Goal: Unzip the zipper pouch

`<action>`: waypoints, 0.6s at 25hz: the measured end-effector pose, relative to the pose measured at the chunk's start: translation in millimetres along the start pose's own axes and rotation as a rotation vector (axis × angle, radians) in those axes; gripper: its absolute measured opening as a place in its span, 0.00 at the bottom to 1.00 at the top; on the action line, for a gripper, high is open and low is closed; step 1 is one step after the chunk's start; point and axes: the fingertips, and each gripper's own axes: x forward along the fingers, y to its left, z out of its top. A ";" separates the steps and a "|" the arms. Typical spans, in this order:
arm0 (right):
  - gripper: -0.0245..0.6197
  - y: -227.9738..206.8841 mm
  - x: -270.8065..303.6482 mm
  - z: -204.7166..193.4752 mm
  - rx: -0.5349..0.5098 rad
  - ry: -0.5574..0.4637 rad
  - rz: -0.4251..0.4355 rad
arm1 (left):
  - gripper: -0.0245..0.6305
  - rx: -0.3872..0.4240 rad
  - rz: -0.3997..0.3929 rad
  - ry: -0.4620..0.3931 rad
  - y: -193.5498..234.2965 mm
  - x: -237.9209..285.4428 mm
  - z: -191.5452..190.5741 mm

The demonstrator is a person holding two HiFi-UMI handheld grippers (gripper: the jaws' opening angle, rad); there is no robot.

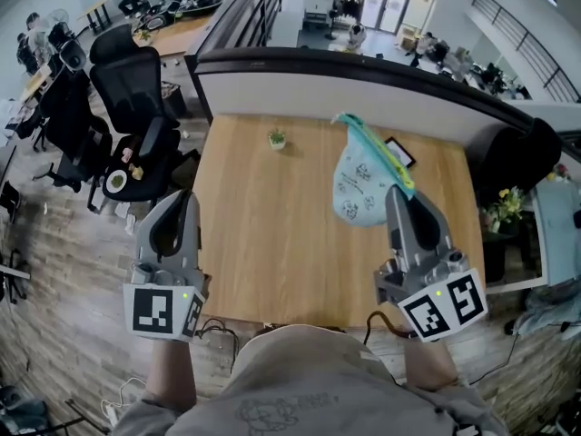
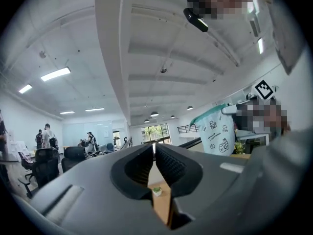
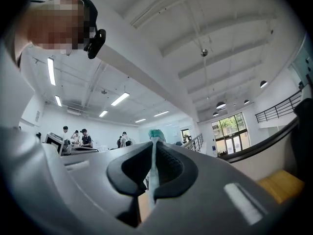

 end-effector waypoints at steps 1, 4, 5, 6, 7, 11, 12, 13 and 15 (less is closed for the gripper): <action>0.06 -1.0 -2.7 -2.4 -0.001 0.006 -0.006 | 0.06 -0.004 -0.007 0.005 -3.9 -1.2 -2.5; 0.06 -1.2 -10.3 -11.3 -0.016 0.028 -0.029 | 0.06 -0.014 -0.025 0.037 -16.0 -3.8 -16.9; 0.06 0.6 -12.0 -15.3 -0.038 0.039 -0.036 | 0.06 -0.017 -0.031 0.052 -19.9 -4.8 -23.2; 0.06 2.3 -13.2 -19.9 -0.059 0.052 -0.041 | 0.06 -0.020 -0.038 0.065 -24.0 -5.8 -29.4; 0.06 3.2 -14.2 -24.9 -0.074 0.067 -0.045 | 0.06 -0.021 -0.045 0.078 -28.4 -7.2 -35.2; 0.06 1.0 -22.4 -46.3 -0.042 0.120 -0.057 | 0.06 -0.021 -0.071 0.123 -46.9 -16.5 -55.2; 0.06 -0.4 -24.0 -50.3 -0.031 0.130 -0.060 | 0.06 -0.022 -0.074 0.134 -49.8 -17.6 -59.2; 0.06 -1.5 -24.9 -53.4 -0.023 0.138 -0.063 | 0.06 -0.022 -0.075 0.144 -51.4 -18.0 -62.4; 0.06 -1.9 -25.5 -58.5 -0.017 0.151 -0.067 | 0.06 -0.027 -0.076 0.156 -51.9 -18.5 -65.7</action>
